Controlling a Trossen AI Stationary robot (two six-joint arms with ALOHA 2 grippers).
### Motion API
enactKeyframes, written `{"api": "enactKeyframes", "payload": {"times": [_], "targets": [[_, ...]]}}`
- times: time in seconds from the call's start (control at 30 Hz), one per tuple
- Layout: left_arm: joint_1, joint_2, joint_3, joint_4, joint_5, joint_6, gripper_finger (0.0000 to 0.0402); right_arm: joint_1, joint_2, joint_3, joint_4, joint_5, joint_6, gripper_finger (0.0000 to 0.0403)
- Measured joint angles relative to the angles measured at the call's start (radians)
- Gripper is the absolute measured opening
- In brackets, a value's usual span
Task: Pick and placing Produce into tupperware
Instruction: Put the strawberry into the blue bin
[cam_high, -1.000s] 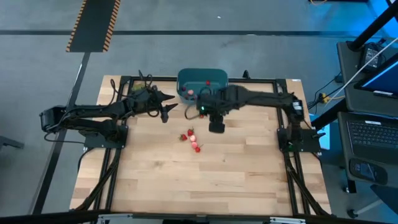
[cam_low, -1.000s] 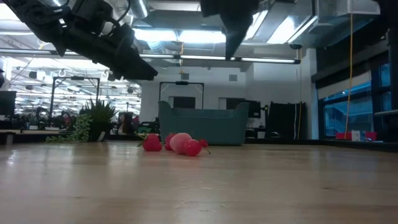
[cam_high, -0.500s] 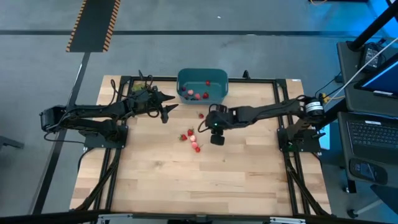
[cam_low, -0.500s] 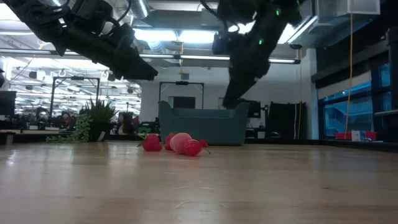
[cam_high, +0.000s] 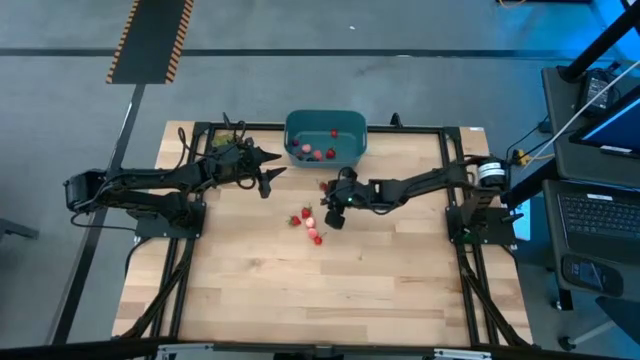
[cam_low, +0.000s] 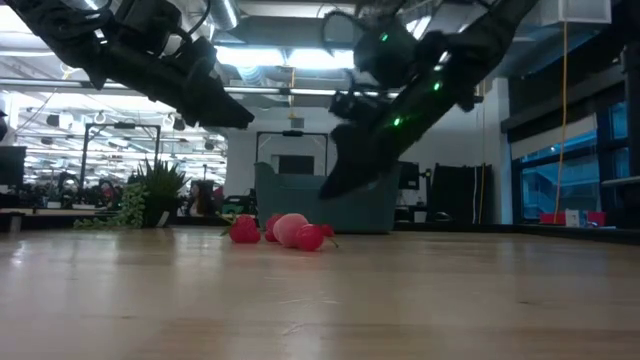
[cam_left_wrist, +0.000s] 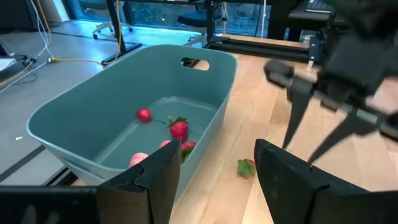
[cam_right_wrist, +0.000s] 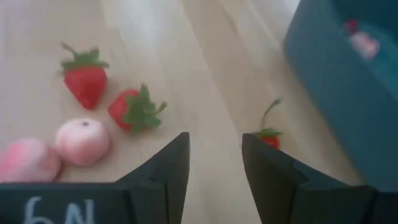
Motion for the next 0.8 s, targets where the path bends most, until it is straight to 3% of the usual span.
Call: {"api": "enactKeyframes", "payload": {"times": [0.23, 0.53, 0.8], "targets": [[0.000, 0.000, 0.000, -0.001, 0.000, 0.000, 0.0198, -0.017, 0.120, 0.057, 0.004, 0.008, 0.015, 0.0149], [0.000, 0.000, 0.000, -0.015, 0.000, 0.003, 0.0198, -0.039, 0.124, 0.069, 0.023, 0.053, 0.130, 0.0155], [0.000, 0.000, 0.000, -0.015, 0.000, 0.025, 0.0198, -0.068, 0.127, 0.069, 0.001, 0.053, 0.157, 0.0222]]}}
